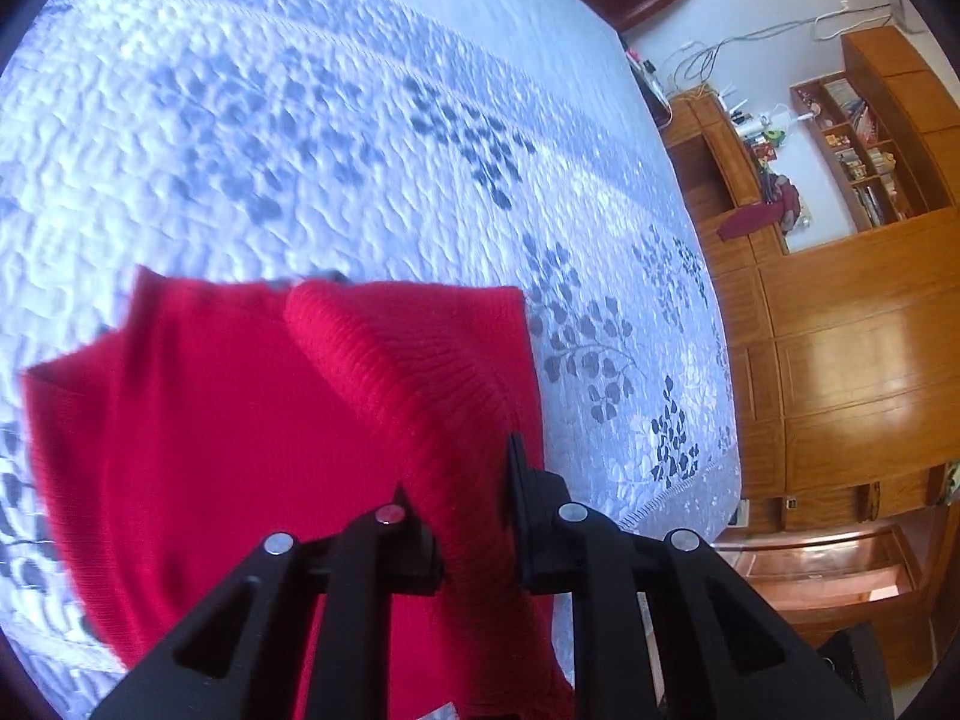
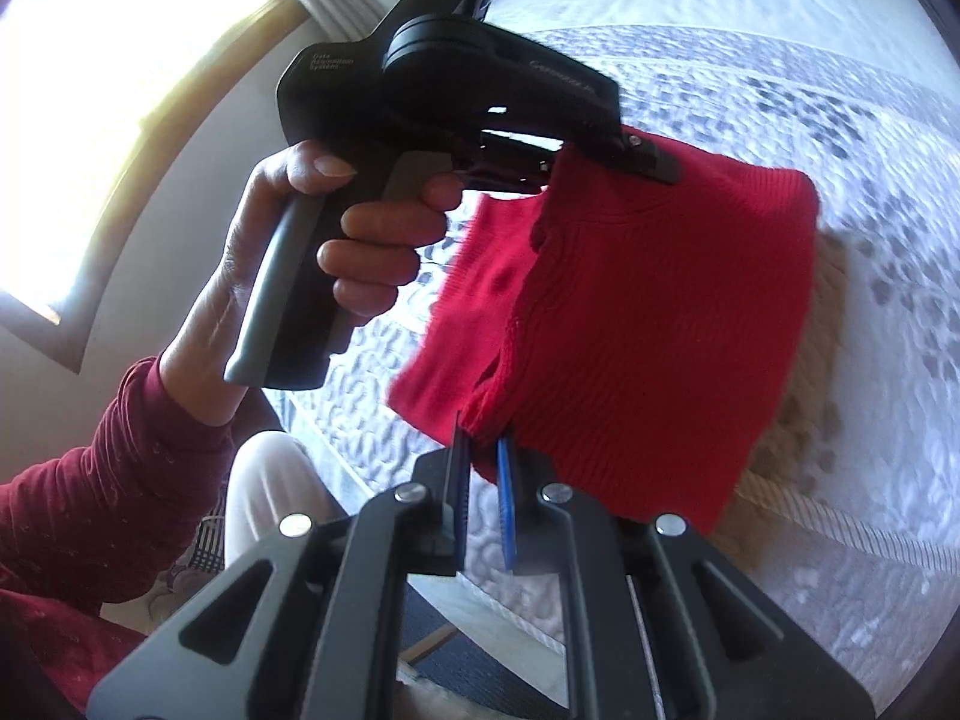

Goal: Fold small clothes

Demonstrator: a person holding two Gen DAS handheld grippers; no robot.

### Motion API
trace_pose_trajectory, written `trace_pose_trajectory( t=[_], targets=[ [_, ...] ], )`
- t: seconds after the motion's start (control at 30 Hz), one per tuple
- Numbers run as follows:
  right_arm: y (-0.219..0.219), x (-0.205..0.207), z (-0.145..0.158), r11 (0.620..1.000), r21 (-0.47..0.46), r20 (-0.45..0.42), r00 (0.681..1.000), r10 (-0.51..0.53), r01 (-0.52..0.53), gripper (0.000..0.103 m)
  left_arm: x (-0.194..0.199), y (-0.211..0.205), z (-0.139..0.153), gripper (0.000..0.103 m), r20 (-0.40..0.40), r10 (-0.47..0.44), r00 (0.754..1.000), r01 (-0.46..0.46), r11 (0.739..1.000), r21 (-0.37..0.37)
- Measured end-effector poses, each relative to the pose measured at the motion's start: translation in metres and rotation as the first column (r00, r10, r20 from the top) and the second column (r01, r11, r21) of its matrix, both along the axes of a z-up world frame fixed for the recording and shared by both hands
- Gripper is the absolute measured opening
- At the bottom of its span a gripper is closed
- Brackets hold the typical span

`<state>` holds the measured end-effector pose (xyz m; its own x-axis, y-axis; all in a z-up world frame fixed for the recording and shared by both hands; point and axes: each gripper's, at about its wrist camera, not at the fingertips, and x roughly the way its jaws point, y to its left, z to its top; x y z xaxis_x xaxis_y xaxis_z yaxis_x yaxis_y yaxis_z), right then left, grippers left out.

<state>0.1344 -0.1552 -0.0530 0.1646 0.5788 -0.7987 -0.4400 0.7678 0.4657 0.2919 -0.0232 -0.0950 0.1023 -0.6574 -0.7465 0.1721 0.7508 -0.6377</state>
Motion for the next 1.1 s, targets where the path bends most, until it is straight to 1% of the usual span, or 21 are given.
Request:
trace_pose_trajectory(
  t=[0.17,0.37,0.5,0.6,0.73,0.8,0.9,0.93,1.0,1.07,1.1],
  targets=[
    [0.035,0.007,0.002,0.998,0.005,0.003,0.998,0.057,-0.057,0.007,0.002,0.032,0.012,0.016,0.025,0.027,0.999,-0.028,0.999,0.017],
    [0.071,0.011,-0.006,0.994,0.008,-0.024,0.993,0.112,-0.112,0.007,0.001,0.071,0.013,0.016,0.034,0.052,0.998,-0.053,0.998,0.031],
    [0.094,0.01,-0.017,0.989,0.012,-0.047,0.988,0.15,-0.15,0.007,-0.002,0.097,0.01,0.016,0.046,0.062,0.997,-0.064,0.997,0.039],
    [0.109,0.008,-0.032,0.984,-0.011,-0.066,0.983,0.174,-0.175,0.007,-0.006,0.114,-0.003,0.016,0.036,0.072,0.997,-0.074,0.996,0.055],
    [0.124,0.007,-0.067,0.981,-0.05,-0.134,0.974,0.181,-0.189,0.007,-0.007,0.13,-0.04,0.016,-0.032,0.093,0.995,-0.09,0.992,0.085],
    [0.128,0.005,-0.078,0.978,-0.072,-0.156,0.971,0.181,-0.194,0.007,-0.008,0.135,-0.056,0.016,-0.059,0.106,0.993,-0.1,0.991,0.088],
    [0.129,0.004,-0.09,0.977,-0.085,-0.177,0.968,0.178,-0.195,0.007,-0.009,0.139,-0.068,0.018,-0.067,0.107,0.992,-0.102,0.992,0.072],
    [0.128,0.005,-0.091,0.978,-0.08,-0.181,0.967,0.177,-0.194,0.008,-0.008,0.14,-0.07,0.019,-0.065,0.105,0.992,-0.101,0.993,0.065],
    [0.127,0.005,-0.091,0.978,-0.071,-0.195,0.964,0.181,-0.198,0.014,-0.006,0.142,-0.07,0.021,-0.058,0.11,0.992,-0.107,0.993,0.057],
    [0.124,0.004,-0.089,0.978,-0.058,-0.197,0.962,0.187,-0.202,0.025,-0.003,0.142,-0.069,0.024,-0.054,0.116,0.992,-0.113,0.992,0.062],
    [0.121,0.004,-0.086,0.979,-0.047,-0.196,0.962,0.188,-0.2,0.033,-0.001,0.141,-0.069,0.025,-0.053,0.12,0.991,-0.116,0.991,0.065]
  ],
)
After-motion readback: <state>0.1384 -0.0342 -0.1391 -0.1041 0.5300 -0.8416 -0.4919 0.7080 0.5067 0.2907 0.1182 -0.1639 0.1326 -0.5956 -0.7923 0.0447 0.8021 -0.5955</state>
